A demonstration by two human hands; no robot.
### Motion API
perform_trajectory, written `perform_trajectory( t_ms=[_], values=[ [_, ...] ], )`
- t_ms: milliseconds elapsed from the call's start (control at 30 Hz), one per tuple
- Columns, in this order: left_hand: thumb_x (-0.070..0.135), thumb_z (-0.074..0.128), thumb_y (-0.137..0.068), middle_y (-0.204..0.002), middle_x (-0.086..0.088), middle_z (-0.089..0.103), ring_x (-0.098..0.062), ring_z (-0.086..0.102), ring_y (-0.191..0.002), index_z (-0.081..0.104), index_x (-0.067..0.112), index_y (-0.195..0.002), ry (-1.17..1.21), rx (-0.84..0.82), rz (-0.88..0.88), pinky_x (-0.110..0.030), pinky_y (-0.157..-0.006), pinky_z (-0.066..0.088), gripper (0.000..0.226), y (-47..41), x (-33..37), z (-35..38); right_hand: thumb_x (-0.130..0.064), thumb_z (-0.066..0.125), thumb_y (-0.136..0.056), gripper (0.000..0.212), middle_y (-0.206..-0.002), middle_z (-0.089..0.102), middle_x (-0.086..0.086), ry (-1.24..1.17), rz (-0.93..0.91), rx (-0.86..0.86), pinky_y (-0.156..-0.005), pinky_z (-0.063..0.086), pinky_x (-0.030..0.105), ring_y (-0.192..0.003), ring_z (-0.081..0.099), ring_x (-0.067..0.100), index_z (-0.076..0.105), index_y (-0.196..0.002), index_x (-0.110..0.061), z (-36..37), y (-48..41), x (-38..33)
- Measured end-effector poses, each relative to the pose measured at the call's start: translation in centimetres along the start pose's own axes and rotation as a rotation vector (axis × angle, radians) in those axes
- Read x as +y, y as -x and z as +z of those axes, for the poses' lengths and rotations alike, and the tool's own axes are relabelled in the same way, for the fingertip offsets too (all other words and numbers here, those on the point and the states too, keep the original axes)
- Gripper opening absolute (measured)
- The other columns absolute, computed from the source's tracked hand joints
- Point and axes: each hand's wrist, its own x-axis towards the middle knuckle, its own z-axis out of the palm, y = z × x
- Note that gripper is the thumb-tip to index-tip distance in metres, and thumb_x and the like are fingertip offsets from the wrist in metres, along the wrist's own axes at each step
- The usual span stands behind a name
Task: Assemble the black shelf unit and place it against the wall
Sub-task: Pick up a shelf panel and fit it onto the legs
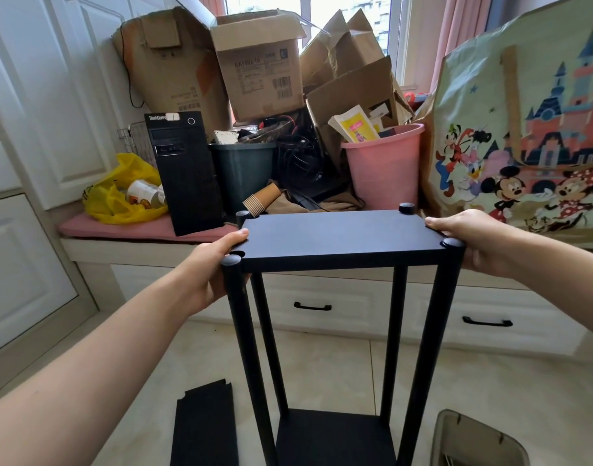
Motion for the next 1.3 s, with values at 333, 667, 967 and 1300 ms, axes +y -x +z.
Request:
perform_trajectory(
  t_ms=[333, 667, 967, 1300],
  values=[
    [0.037, 0.071, -0.088, -0.107, -0.011, 0.066, -0.019, 0.064, -0.08, 0.062, 0.008, -0.127, 0.002, -0.024, -0.04, -0.03, -0.063, 0.053, 0.05, -0.5, -1.3, -0.8, -0.019, 0.064, -0.095, 0.013, -0.086, 0.065, 0.008, -0.027, 0.028, -0.059, -0.063, 0.054, 0.031, -0.07, 0.062, 0.018, 0.066, -0.098, -0.007, -0.3, -0.9, 1.2],
    [0.036, 0.069, -0.089, -0.088, -0.008, 0.064, -0.015, 0.063, -0.062, 0.061, 0.008, -0.118, 0.056, -0.018, -0.07, -0.025, -0.051, 0.053, 0.041, -0.8, -2.4, -0.5, -0.025, 0.059, -0.095, 0.015, -0.074, 0.072, 0.001, -0.362, 0.131, -0.155, -0.05, 0.057, 0.022, -0.057, 0.068, 0.013, 0.066, -0.1, -0.012, -0.1, -0.7, 2.8],
    [0.036, 0.057, -0.098, -0.068, 0.001, 0.07, -0.013, 0.064, -0.059, 0.063, 0.013, -0.11, 0.085, -0.052, -0.044, -0.028, -0.055, 0.049, 0.027, -1.6, -4.4, -0.4, -0.012, 0.05, -0.094, 0.022, -0.08, 0.075, 0.005, -0.495, 0.1, -0.227, -0.054, 0.059, 0.023, -0.062, 0.072, 0.016, 0.067, -0.105, -0.004, 0.9, 0.0, 4.1],
    [0.037, 0.066, -0.096, -0.112, -0.009, 0.068, -0.021, 0.067, -0.089, 0.056, 0.014, -0.124, -0.061, 0.142, 0.152, -0.031, -0.065, 0.052, 0.038, -5.7, -3.5, -0.1, -0.011, 0.051, -0.097, 0.018, -0.065, 0.073, 0.006, -0.535, 0.087, -0.145, -0.045, 0.056, 0.022, -0.05, 0.069, 0.016, 0.064, -0.091, -0.001, 1.4, -0.1, 4.4]
  ],
)
